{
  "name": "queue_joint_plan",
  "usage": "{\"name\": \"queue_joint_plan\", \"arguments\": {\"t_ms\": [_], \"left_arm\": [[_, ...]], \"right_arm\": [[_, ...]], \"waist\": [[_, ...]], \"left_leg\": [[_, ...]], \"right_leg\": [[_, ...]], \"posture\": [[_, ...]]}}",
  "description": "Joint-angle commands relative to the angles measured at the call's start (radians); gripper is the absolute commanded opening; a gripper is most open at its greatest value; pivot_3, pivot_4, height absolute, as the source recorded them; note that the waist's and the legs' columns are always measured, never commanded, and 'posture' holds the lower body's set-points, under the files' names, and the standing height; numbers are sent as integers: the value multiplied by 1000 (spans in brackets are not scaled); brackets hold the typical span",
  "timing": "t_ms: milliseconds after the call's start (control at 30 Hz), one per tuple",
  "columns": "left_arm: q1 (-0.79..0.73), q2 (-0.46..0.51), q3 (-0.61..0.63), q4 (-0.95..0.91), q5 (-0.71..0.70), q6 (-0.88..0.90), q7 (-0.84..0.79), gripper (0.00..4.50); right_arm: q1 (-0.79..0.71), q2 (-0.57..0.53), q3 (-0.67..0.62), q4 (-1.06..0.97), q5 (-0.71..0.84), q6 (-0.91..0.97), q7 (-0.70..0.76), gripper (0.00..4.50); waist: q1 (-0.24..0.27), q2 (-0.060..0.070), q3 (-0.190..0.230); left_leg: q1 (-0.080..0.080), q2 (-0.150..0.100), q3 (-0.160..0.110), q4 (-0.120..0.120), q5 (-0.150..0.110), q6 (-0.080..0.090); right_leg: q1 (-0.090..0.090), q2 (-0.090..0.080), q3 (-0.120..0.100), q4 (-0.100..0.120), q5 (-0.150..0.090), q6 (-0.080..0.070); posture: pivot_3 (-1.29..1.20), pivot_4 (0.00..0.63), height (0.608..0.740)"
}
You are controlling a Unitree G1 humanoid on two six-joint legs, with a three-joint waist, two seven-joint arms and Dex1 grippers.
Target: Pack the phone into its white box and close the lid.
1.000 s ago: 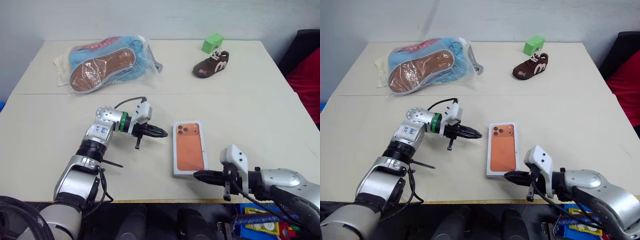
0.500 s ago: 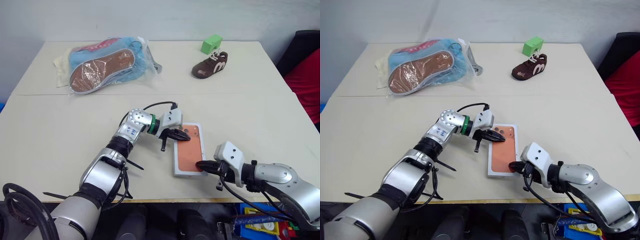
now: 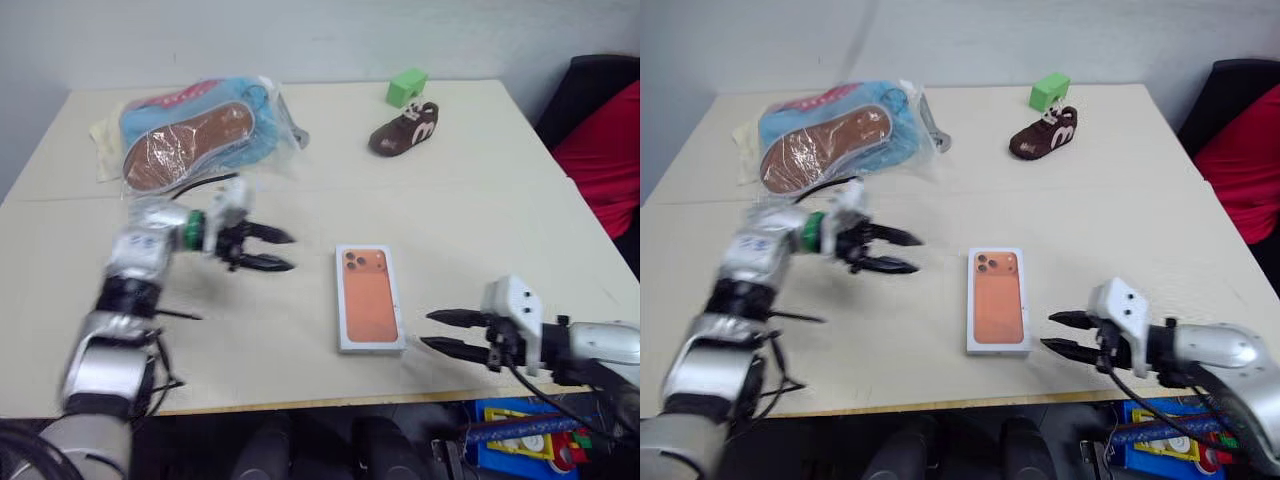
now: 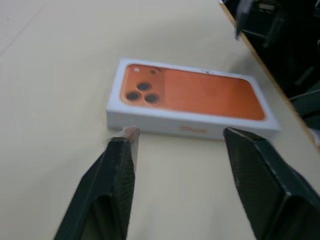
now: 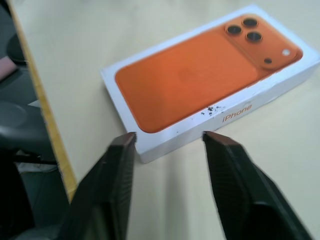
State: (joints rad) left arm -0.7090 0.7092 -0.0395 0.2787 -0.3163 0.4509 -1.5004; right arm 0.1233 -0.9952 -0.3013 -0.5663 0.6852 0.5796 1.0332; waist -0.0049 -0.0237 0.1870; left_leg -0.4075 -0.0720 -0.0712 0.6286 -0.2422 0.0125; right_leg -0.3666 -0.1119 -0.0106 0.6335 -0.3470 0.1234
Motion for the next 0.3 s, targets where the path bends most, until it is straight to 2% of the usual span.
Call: {"name": "queue_joint_plan", "arguments": {"t_ms": [33,67,133,200,300], "left_arm": [[229,231,174,-305,-148,208,-61,4157],[284,272,211,-353,-178,234,-50,4428],[397,321,321,-434,-223,279,-1,4500],[461,336,382,-481,-248,295,37,4500],[493,307,408,-521,-271,284,99,4500]], "right_arm": [[-11,-97,-212,124,81,19,174,3398],[-10,-115,-238,154,81,19,206,3732],[-16,-153,-286,248,50,-18,271,4356],[-25,-171,-300,305,23,-45,306,4475],[-38,-173,-276,349,-2,-78,343,4475]], "waist": [[-7,2,2],[-3,3,2],[10,4,2],[31,6,2],[39,7,2]], "left_leg": [[1,0,1,-1,-1,0],[1,0,0,-1,-2,2],[3,1,-1,-1,-5,5],[5,2,-3,-1,-9,6],[4,2,-2,-1,-13,3]], "right_leg": [[1,-1,4,-1,0,0],[2,-1,7,-2,0,-1],[4,-1,7,-4,0,-2],[8,-2,5,-9,1,-4],[9,-3,5,-13,1,-5]], "posture": [[0,150,740],[0,150,740],[0,150,740],[0,150,740],[0,150,740]]}}
